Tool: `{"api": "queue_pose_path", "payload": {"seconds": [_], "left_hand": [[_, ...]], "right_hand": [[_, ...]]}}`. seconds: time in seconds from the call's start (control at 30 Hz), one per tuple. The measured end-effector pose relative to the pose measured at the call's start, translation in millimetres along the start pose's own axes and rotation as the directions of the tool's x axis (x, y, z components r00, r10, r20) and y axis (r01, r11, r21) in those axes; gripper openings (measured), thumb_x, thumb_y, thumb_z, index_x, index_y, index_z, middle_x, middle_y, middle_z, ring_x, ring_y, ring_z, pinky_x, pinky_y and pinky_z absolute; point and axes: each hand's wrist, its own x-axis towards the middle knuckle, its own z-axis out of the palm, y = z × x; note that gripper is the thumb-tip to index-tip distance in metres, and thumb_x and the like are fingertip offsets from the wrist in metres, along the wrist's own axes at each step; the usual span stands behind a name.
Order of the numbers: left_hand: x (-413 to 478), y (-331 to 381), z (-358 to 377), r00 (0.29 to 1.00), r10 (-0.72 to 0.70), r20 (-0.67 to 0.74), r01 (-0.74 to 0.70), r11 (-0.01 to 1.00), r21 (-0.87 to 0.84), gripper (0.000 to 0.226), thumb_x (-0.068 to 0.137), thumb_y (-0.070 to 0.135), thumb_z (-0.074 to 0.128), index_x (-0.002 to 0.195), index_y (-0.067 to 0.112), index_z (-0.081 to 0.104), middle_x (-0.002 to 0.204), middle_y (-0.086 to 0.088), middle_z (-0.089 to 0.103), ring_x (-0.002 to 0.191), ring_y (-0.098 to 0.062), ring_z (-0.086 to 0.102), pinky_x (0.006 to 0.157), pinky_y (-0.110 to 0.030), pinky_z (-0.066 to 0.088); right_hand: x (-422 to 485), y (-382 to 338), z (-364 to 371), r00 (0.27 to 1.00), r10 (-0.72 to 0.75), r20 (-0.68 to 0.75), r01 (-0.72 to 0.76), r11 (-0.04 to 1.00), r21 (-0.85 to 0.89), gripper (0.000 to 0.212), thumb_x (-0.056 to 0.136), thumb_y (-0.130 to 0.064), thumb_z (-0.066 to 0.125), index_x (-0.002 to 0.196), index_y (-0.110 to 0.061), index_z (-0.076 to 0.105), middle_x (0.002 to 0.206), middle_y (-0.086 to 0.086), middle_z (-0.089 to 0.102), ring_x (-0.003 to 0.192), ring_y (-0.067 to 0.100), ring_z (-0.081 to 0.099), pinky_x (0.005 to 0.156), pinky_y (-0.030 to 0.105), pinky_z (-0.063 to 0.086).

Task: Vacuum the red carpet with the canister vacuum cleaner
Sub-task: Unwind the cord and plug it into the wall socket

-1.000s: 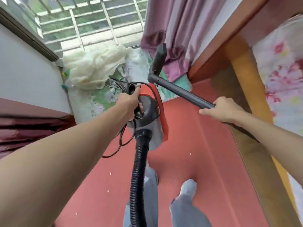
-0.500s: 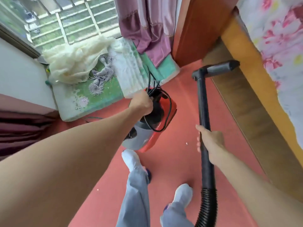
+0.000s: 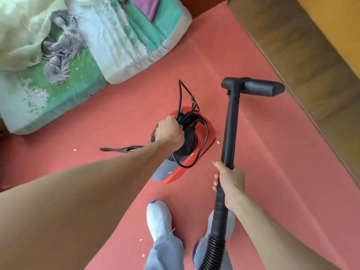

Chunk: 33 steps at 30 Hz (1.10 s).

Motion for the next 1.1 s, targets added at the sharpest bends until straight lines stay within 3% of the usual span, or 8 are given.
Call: {"api": "queue_pose_path", "payload": {"seconds": [0.2, 0.37, 0.53, 0.63, 0.7, 0.8, 0.97, 1.1], "left_hand": [[13, -16, 42, 0.995, 0.077, -0.059, -0.075, 0.997, 0.029, 0.028, 0.099, 0.010, 0.048, 0.123, 0.007, 0.062, 0.114, -0.022, 0.067, 0.110, -0.043, 0.060, 0.090, -0.041, 0.046], [2, -17, 8, 0.997, 0.062, -0.043, -0.057, 0.994, 0.094, 0.024, 0.097, 0.007, 0.048, 0.114, 0.001, 0.064, 0.113, -0.024, 0.068, 0.106, -0.044, 0.063, 0.084, -0.041, 0.050], [-30, -4, -42, 0.975, -0.044, 0.219, 0.084, 0.981, -0.175, 0.020, 0.095, 0.009, 0.059, 0.076, 0.001, 0.058, 0.066, -0.013, 0.068, 0.054, -0.029, 0.068, 0.066, -0.043, 0.064], [-64, 9, -67, 0.933, -0.103, 0.344, 0.214, 0.928, -0.305, 0.023, 0.096, 0.001, 0.056, 0.073, 0.001, 0.053, 0.060, -0.012, 0.054, 0.031, -0.014, 0.054, 0.041, -0.027, 0.056], [-78, 13, -81, 0.919, -0.129, 0.373, 0.278, 0.883, -0.379, 0.023, 0.096, -0.004, 0.050, 0.074, 0.000, 0.052, 0.059, -0.013, 0.053, 0.030, -0.014, 0.054, 0.040, -0.028, 0.055], [-89, 18, -95, 0.898, -0.132, 0.420, 0.347, 0.801, -0.489, 0.018, 0.097, -0.001, 0.052, 0.080, 0.000, 0.057, 0.053, -0.008, 0.055, 0.041, -0.017, 0.060, 0.060, -0.038, 0.060], [-102, 23, -98, 0.811, -0.079, 0.579, 0.449, 0.719, -0.531, 0.013, 0.093, 0.006, 0.055, 0.097, 0.000, 0.065, 0.073, -0.015, 0.066, 0.056, -0.024, 0.068, 0.059, -0.036, 0.063], [-101, 15, -98, 0.785, -0.068, 0.616, 0.391, 0.825, -0.407, 0.026, 0.093, 0.020, 0.063, 0.104, -0.001, 0.070, 0.079, -0.011, 0.075, 0.050, -0.015, 0.066, 0.044, -0.022, 0.048]], "right_hand": [[69, 36, 13, 0.996, -0.018, 0.083, 0.006, 0.991, 0.133, 0.023, 0.088, -0.027, 0.070, 0.088, -0.009, 0.058, 0.064, 0.008, 0.058, 0.048, 0.019, 0.053, 0.052, 0.030, 0.049], [54, 55, -5, 0.992, 0.022, 0.127, 0.025, 0.933, -0.358, 0.041, 0.094, -0.024, 0.062, 0.131, -0.008, 0.055, 0.114, 0.006, 0.060, 0.100, 0.023, 0.059, 0.103, 0.042, 0.045], [-19, 18, -20, 0.968, -0.061, 0.242, 0.148, 0.921, -0.359, 0.030, 0.095, -0.007, 0.055, 0.124, -0.005, 0.063, 0.113, 0.014, 0.066, 0.096, 0.024, 0.065, 0.075, 0.033, 0.058], [-67, -23, -15, 0.953, -0.196, 0.232, 0.243, 0.950, -0.198, 0.026, 0.095, 0.002, 0.044, 0.099, -0.009, 0.067, 0.096, 0.013, 0.067, 0.071, 0.021, 0.064, 0.060, 0.026, 0.057], [-93, -49, -12, 0.953, -0.246, 0.176, 0.266, 0.959, -0.101, 0.028, 0.093, 0.003, 0.043, 0.094, -0.009, 0.067, 0.087, 0.012, 0.067, 0.060, 0.018, 0.060, 0.053, 0.023, 0.053], [-124, -75, -5, 0.952, -0.180, 0.249, 0.181, 0.983, 0.019, 0.015, 0.096, -0.006, 0.050, 0.095, -0.005, 0.065, 0.090, 0.014, 0.067, 0.066, 0.022, 0.063, 0.064, 0.032, 0.056], [-138, -82, 12, 0.908, -0.058, 0.416, 0.033, 0.997, 0.068, 0.028, 0.100, -0.028, 0.052, 0.105, -0.004, 0.066, 0.112, 0.019, 0.069, 0.101, 0.031, 0.067, 0.094, 0.047, 0.054], [-137, -79, 16, 0.876, -0.012, 0.482, -0.082, 0.981, 0.173, 0.028, 0.099, -0.030, 0.055, 0.107, -0.005, 0.064, 0.115, 0.021, 0.066, 0.107, 0.032, 0.065, 0.102, 0.047, 0.048]]}}
